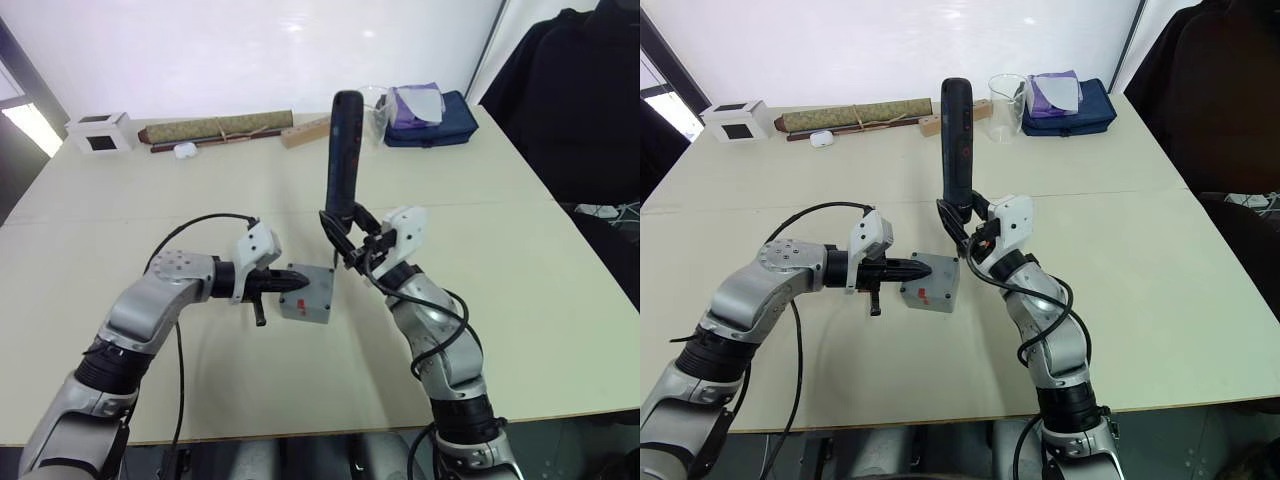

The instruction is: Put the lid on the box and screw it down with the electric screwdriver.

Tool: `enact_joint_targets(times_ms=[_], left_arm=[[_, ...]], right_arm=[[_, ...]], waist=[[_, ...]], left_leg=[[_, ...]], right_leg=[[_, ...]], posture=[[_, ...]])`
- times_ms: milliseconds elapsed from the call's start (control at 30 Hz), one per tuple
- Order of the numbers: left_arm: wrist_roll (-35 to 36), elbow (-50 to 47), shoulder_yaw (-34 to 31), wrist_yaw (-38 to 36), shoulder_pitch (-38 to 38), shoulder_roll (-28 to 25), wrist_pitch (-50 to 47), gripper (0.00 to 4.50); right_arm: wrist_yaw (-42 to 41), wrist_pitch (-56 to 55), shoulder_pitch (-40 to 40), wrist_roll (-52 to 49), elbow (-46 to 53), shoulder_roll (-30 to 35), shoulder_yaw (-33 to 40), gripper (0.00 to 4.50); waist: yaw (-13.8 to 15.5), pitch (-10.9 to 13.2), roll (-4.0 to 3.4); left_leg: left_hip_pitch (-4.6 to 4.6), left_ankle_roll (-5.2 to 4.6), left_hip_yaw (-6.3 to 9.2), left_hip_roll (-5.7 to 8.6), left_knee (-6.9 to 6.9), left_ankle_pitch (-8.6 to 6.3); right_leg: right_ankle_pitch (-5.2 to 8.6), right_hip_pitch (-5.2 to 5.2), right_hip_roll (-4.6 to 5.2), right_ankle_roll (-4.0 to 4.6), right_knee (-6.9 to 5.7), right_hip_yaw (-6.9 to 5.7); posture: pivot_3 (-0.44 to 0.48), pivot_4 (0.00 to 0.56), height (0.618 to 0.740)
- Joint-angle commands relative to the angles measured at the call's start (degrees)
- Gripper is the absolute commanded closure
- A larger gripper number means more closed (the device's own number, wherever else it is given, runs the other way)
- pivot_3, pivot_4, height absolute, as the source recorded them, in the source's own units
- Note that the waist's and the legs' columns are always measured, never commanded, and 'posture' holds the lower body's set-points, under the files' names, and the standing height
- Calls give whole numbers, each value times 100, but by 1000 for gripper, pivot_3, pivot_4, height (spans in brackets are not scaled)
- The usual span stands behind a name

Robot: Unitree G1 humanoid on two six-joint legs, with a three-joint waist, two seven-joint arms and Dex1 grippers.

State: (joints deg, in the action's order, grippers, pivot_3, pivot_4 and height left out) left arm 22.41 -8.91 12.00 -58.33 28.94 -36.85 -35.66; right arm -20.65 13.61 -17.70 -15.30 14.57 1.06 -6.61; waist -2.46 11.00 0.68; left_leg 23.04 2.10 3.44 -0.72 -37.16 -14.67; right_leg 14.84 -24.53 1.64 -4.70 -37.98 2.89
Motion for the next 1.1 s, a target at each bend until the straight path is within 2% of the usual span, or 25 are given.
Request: enact_joint_targets(times_ms=[33,1100], left_arm=[[-118,-8,105,24,-121,-27,-93,4500],[-98,-94,91,55,-126,-9,-175,4500]], right_arm=[[-23,-258,-88,-60,282,-105,-98,2376],[47,-844,150,253,-201,9,-193,2376]], waist=[[0,0,0],[4,-1,1]], left_leg=[[0,0,0,0,0,0],[-6,0,0,0,0,0]], right_leg=[[0,0,0,0,0,0],[0,5,0,0,-1,1]], posture=[[0,150,740],[0,150,740]])
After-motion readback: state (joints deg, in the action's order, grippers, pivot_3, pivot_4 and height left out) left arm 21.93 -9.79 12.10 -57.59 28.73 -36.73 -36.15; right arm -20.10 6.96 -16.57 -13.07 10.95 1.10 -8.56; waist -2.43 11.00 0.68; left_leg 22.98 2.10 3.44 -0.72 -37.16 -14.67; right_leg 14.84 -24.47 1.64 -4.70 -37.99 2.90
